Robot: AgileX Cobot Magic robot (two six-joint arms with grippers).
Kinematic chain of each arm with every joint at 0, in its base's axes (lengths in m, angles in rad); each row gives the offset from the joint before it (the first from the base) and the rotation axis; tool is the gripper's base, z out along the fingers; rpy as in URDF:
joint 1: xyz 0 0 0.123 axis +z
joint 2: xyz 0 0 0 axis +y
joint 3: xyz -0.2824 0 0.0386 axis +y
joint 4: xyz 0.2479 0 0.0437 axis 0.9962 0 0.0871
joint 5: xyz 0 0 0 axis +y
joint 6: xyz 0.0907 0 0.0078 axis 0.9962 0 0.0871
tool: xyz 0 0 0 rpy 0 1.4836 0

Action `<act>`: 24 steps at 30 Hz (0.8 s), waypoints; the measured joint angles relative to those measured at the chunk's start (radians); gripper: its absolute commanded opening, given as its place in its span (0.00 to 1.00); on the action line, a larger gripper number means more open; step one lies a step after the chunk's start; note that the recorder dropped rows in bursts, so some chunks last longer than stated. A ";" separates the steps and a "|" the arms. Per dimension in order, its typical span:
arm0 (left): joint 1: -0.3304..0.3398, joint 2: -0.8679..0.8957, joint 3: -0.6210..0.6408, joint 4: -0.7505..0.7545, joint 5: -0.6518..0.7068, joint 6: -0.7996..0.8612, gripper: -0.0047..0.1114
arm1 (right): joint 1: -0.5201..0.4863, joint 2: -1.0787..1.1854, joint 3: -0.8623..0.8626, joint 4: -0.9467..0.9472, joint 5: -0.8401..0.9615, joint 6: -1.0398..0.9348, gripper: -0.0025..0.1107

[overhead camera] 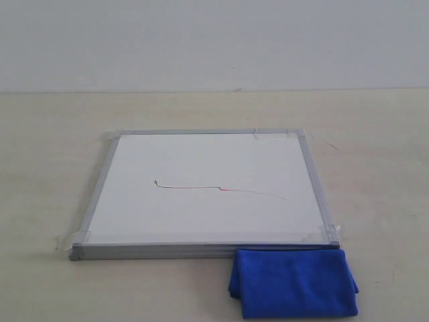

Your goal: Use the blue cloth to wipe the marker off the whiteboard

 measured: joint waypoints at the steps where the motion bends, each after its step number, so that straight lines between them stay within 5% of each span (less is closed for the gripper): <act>1: 0.000 0.000 0.000 0.000 0.000 0.000 0.08 | 0.000 0.000 -0.005 0.000 -0.004 0.000 0.03; 9: 0.000 0.000 0.000 0.000 0.000 0.000 0.08 | 0.000 0.000 -0.004 0.101 -0.299 0.174 0.03; 13: 0.000 0.000 0.000 0.000 0.000 0.000 0.08 | 0.000 0.009 -0.033 0.114 -0.384 0.074 0.03; 24: 0.000 0.000 0.000 0.000 0.000 0.000 0.08 | 0.166 0.496 -0.454 0.191 0.042 -0.386 0.03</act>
